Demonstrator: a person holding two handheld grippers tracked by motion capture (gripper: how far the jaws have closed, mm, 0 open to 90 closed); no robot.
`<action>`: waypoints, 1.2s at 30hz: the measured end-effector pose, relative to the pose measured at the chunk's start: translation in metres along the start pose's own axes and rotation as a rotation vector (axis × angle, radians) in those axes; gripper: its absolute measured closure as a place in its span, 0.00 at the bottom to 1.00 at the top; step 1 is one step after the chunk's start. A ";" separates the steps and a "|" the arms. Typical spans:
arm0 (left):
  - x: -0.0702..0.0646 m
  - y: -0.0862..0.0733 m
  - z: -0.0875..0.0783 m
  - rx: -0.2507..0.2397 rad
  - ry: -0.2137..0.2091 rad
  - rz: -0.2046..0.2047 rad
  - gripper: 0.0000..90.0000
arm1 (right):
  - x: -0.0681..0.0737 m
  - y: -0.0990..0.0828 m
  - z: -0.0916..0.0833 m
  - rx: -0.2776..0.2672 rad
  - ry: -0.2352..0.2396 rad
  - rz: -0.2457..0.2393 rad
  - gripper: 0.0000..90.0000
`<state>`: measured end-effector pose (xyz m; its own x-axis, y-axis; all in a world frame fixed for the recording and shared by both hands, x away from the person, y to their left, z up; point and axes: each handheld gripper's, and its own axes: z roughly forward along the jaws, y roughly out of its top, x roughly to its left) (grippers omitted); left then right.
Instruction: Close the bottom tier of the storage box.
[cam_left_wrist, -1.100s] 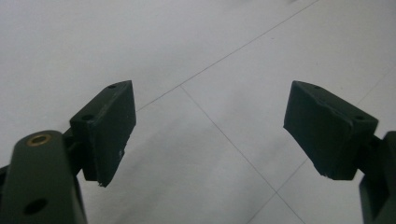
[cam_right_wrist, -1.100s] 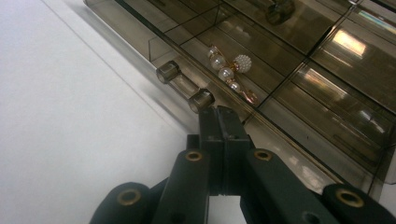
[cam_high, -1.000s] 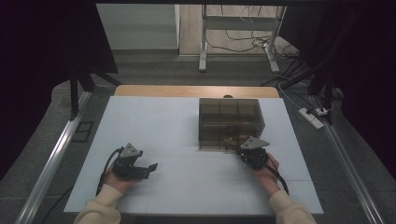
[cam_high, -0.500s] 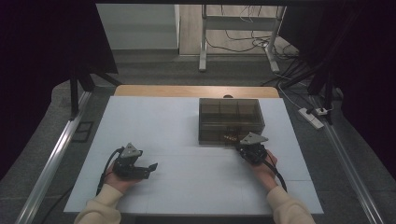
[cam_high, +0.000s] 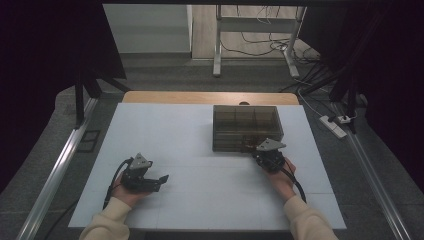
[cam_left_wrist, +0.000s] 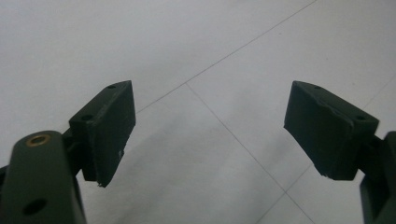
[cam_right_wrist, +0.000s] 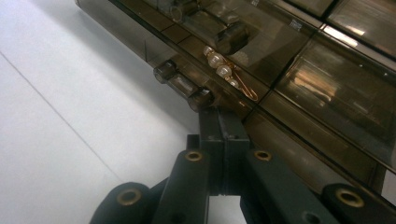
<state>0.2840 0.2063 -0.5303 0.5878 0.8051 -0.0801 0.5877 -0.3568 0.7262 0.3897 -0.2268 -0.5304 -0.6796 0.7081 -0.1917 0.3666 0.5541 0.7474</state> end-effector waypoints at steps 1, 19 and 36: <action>0.000 0.000 0.000 0.000 0.000 0.000 0.19 | 0.000 0.000 0.000 -0.001 -0.002 0.001 0.99; 0.000 0.000 0.000 0.002 0.003 0.001 0.18 | -0.004 0.004 0.004 -0.015 -0.007 0.004 0.99; 0.002 -0.002 -0.004 -0.011 0.004 -0.005 0.18 | 0.005 -0.006 -0.019 -0.013 0.033 -0.017 0.99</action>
<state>0.2816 0.2100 -0.5293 0.5826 0.8087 -0.0815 0.5849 -0.3475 0.7329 0.3721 -0.2346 -0.5235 -0.7065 0.6834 -0.1838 0.3462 0.5603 0.7525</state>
